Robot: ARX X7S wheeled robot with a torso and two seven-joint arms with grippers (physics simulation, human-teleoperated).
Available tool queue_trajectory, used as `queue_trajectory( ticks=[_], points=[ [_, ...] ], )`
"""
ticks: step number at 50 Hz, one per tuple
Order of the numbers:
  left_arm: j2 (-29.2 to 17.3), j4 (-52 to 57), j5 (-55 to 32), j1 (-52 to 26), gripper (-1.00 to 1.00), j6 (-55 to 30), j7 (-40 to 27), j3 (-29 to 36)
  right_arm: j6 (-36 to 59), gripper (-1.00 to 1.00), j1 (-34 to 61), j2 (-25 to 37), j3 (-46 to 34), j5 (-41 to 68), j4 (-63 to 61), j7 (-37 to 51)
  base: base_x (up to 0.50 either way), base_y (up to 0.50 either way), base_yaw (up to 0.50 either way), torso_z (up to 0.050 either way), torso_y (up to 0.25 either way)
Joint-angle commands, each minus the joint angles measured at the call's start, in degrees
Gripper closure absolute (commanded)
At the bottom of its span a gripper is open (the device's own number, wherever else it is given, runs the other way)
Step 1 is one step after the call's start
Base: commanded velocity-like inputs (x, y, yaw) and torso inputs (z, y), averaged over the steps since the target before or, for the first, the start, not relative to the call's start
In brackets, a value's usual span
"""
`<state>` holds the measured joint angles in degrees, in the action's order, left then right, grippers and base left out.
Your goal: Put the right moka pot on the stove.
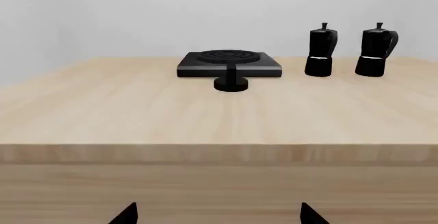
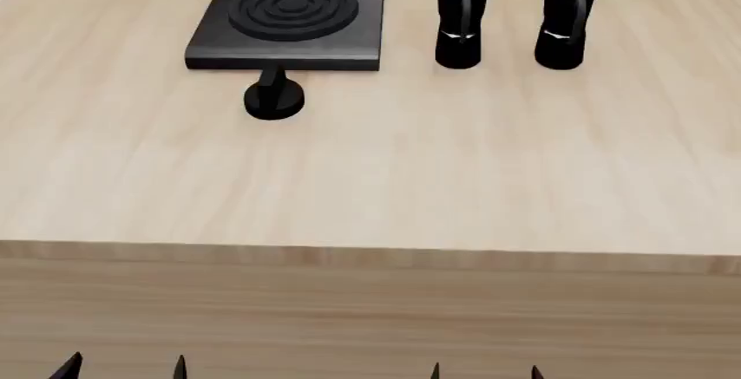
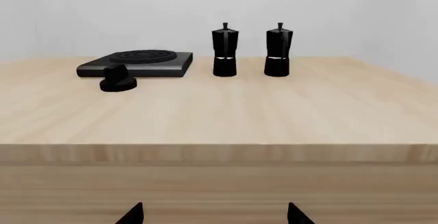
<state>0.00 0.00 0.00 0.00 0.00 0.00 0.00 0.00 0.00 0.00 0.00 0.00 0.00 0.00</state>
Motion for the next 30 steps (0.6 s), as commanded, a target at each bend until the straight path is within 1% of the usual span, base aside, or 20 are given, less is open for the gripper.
queue_trajectory(
  ticks=[1, 7, 9, 11, 12, 15, 16, 18, 30],
  points=[
    [-0.57, 0.00, 0.00, 0.00, -1.00, 0.00, -0.64, 0.64, 0.00, -1.00, 0.00, 0.54, -0.72, 0.00, 0.00, 0.72, 0.00, 0.00, 0.00, 0.000, 0.000],
    [-1.77, 0.57, -1.80, 0.54, -1.00, 0.58, -1.96, 2.13, -0.61, -1.00, -0.12, 1.91, -2.33, 1.03, 0.14, 1.88, 0.00, 0.00, 0.00, 0.000, 0.000],
    [-1.81, 0.48, -1.11, 0.41, -1.00, -0.83, -3.11, 2.93, -1.18, -1.00, 0.26, 2.14, -2.75, 1.34, 1.24, 2.16, 0.00, 0.00, 0.00, 0.000, 0.000],
    [-1.93, 0.13, -3.25, -0.32, -1.00, -1.40, -3.12, 2.30, -1.52, -1.00, 0.52, 2.44, -2.96, 1.70, 1.92, 2.39, 0.00, 0.00, 0.00, 0.000, 0.000],
    [-2.09, -0.69, -2.52, -1.10, -1.00, -2.88, -4.08, 2.51, -2.03, -1.00, 1.03, 2.66, -3.34, 1.35, 3.11, 2.53, 0.00, 0.00, 0.00, 0.000, 0.000],
    [-2.59, 0.23, -3.09, -0.43, -1.00, -2.05, -4.34, 2.85, -2.40, -1.00, 1.09, 2.92, -3.46, 1.98, 3.53, 2.92, 0.00, 0.00, 0.00, 0.000, 0.000],
    [-3.06, 1.26, -3.38, 0.45, -1.00, -0.47, -3.52, 3.36, -2.24, -1.00, 0.87, 3.04, -3.72, 1.90, 2.90, 3.05, 0.00, 0.00, 0.00, 0.018, 0.010],
    [-3.20, 0.45, -3.38, 0.36, -1.00, 0.62, -3.87, 3.57, -2.26, -1.00, 0.90, 3.22, -4.04, 1.93, 3.24, 3.30, 0.00, 0.00, 0.00, 0.047, 0.065],
    [-4.19, 0.95, -4.33, 0.36, -1.00, 0.55, -5.13, 4.62, -2.13, -1.00, 1.03, 4.15, -5.20, 2.72, 3.02, 4.55, 0.00, 0.00, 0.00, 0.050, 0.071]
  ],
)
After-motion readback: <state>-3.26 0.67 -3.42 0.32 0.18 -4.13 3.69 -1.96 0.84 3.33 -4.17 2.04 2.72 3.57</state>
